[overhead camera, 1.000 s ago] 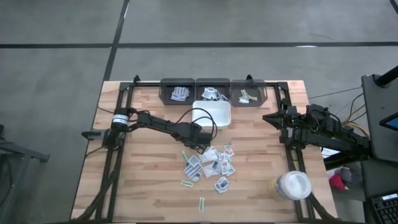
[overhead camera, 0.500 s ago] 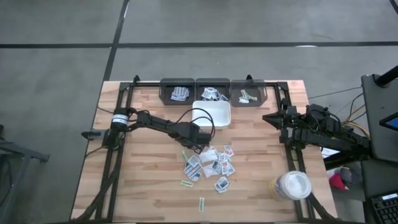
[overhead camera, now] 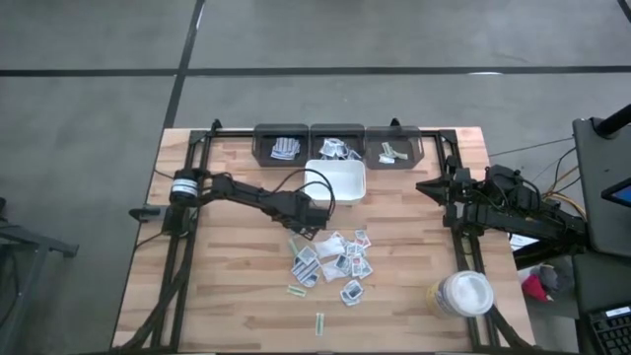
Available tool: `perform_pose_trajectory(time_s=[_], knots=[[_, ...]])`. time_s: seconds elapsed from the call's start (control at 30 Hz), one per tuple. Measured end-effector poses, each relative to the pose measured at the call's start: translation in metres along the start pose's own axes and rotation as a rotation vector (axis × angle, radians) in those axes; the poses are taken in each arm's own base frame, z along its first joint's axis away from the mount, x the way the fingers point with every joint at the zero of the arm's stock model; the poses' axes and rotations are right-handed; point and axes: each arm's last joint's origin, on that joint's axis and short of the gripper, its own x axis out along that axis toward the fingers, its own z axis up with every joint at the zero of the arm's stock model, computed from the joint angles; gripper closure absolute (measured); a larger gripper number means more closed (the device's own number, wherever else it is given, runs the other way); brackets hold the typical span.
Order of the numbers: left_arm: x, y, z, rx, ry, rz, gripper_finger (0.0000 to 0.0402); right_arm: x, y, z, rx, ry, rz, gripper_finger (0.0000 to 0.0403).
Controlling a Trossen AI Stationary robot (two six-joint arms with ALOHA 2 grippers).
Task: Pick & Place First Aid Supplies
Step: Put the blue bandage pack into the left gray bin
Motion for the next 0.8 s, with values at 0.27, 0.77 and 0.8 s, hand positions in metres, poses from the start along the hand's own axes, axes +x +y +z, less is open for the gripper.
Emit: perform_pose_trajectory(time_s=[0.27,0.77,0.8], knots=[[0.018,0.006,-0.002,-0.028,0.033,-0.059,0.0282,0.000,0.000,0.000,0.000,0.001,0.000,0.0364],[0.024,0.006,-0.005,-0.012,0.060,-0.085,0.0370,0.000,0.000,0.000,0.000,0.000,0.000,0.0364],[0.024,0.006,-0.005,-0.006,0.059,-0.083,0.0379,0.000,0.000,0.000,0.000,0.000,0.000,0.0364]])
